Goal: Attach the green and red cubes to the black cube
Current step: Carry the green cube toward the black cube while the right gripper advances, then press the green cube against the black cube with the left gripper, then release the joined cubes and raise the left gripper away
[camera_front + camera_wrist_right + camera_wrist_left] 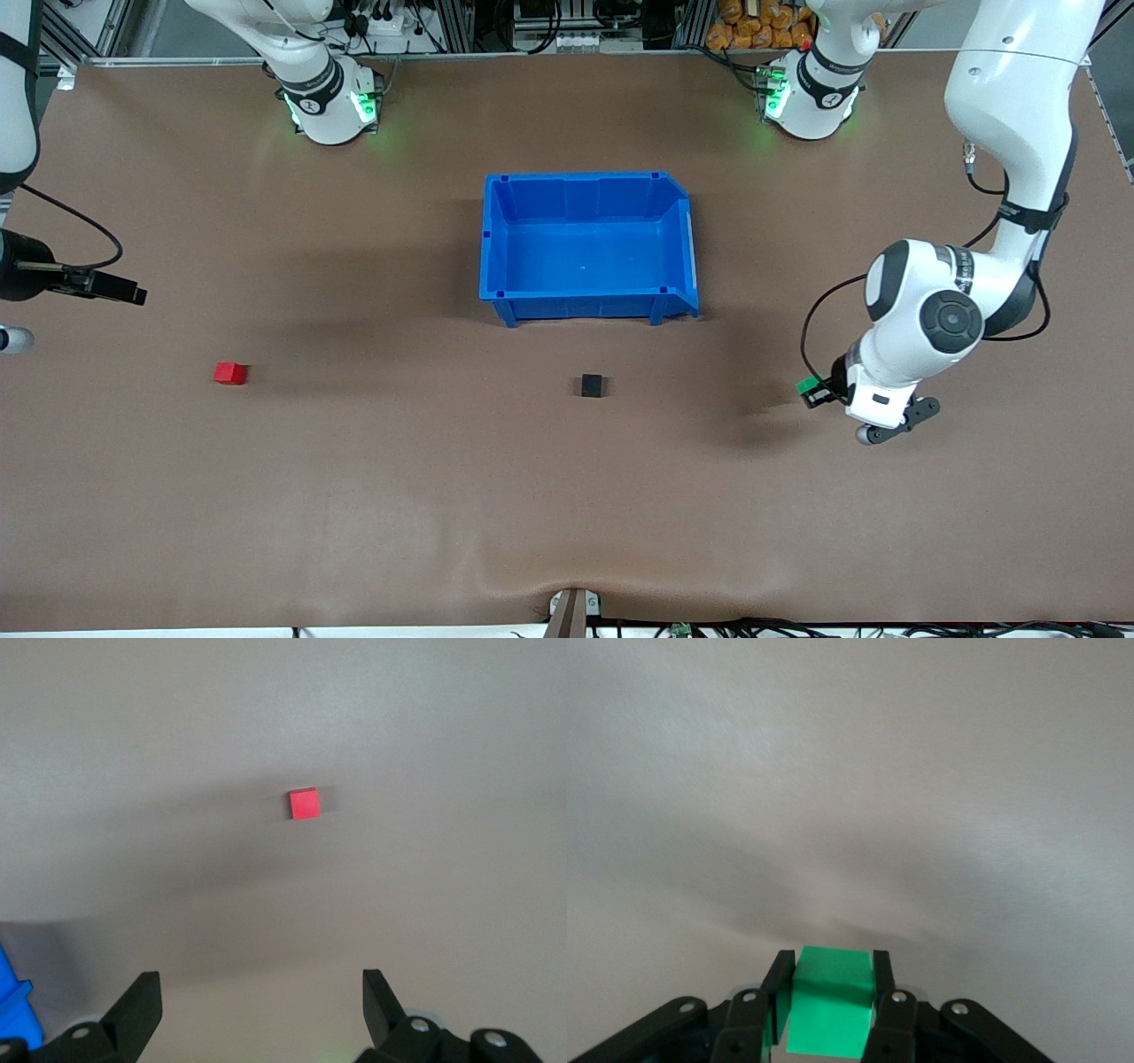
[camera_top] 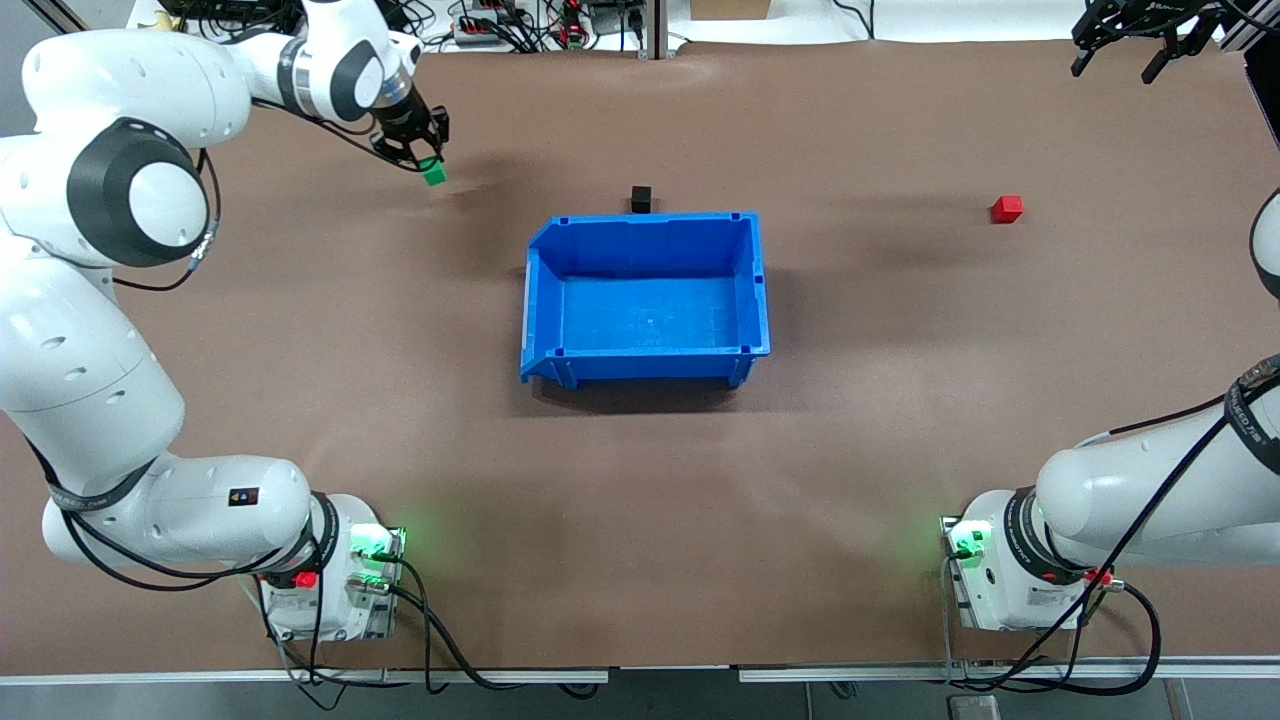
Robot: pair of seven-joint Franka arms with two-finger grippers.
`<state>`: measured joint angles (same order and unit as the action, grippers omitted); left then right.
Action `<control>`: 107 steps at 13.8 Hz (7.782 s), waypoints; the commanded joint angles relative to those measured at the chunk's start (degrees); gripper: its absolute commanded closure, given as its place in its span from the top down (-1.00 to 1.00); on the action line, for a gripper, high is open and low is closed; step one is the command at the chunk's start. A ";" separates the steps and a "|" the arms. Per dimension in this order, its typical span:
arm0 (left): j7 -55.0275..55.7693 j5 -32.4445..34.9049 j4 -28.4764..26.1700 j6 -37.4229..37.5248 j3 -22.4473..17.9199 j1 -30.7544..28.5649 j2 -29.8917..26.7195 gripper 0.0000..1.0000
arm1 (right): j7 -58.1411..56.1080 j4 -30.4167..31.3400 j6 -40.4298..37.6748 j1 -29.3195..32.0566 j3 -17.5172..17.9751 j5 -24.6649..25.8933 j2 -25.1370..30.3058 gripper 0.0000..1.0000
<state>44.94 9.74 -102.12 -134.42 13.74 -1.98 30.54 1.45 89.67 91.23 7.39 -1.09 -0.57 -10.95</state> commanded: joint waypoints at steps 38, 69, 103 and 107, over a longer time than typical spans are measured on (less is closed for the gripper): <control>82.33 -2.97 16.51 1.88 -1.00 22.99 13.32 -1.00 | -0.57 1.21 9.14 2.54 0.91 0.31 -7.42 1.00; 89.27 -5.70 25.83 7.60 -9.70 35.82 20.62 -1.00 | -0.57 1.21 13.62 2.63 0.91 0.31 -13.13 1.00; 50.90 -5.09 22.31 36.30 -9.70 30.72 -4.24 1.00 | 0.22 0.95 18.10 3.42 0.91 0.04 -20.43 1.00; 41.40 -4.82 22.22 43.52 -9.70 28.27 -9.43 1.00 | -0.39 0.95 18.10 3.33 0.91 0.04 -21.04 1.00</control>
<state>90.76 4.84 -77.21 -93.29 4.21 27.21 24.69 1.49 90.91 109.27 9.61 -1.17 -0.62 -31.57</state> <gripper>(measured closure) 0.000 0.000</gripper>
